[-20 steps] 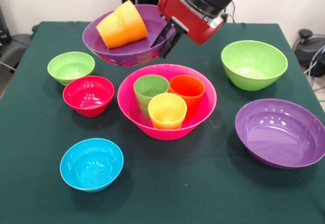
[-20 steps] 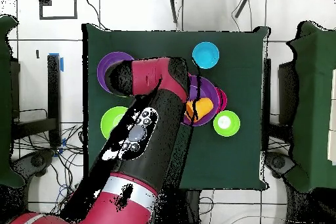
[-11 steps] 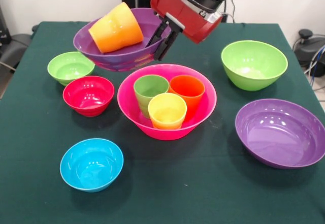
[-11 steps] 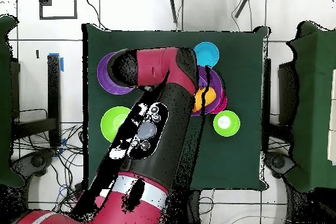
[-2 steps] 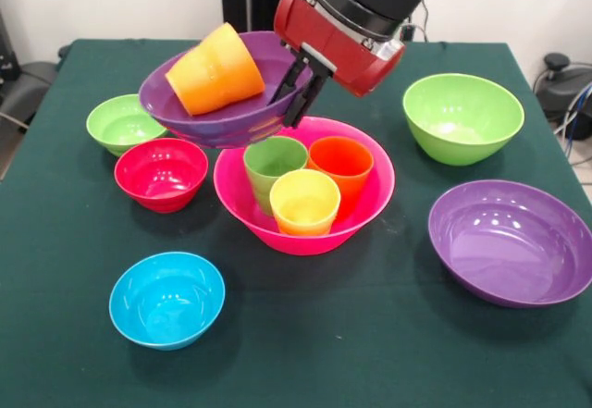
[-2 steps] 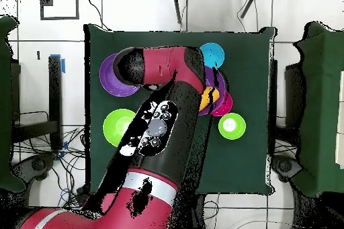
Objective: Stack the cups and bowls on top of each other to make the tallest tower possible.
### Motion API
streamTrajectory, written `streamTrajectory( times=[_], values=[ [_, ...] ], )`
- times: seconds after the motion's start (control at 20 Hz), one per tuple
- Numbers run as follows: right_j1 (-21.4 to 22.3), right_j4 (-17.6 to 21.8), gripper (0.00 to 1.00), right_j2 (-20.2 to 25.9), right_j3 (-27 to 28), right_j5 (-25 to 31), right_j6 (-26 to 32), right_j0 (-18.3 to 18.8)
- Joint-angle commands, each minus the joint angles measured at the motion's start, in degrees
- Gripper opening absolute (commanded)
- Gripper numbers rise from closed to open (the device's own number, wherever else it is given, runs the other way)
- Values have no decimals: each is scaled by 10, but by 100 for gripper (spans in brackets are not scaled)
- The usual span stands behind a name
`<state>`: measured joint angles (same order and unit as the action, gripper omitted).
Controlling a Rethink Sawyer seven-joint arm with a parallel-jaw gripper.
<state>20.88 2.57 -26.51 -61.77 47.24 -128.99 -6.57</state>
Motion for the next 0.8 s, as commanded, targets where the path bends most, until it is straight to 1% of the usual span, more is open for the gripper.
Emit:
streamTrajectory(
  times=[0.05,0.15,0.35,0.55,0.65,0.8],
  values=[
    [-32,-16,0,74,8,-30,-65,-5],
    [-34,-20,0,68,4,-31,-74,-13],
    [-42,-30,0,58,29,-8,-81,-19],
    [-52,-34,0,46,52,4,-82,-18],
    [-51,-36,0,45,59,11,-72,-13],
    [-57,-41,0,45,65,11,-76,-14]
  ],
)
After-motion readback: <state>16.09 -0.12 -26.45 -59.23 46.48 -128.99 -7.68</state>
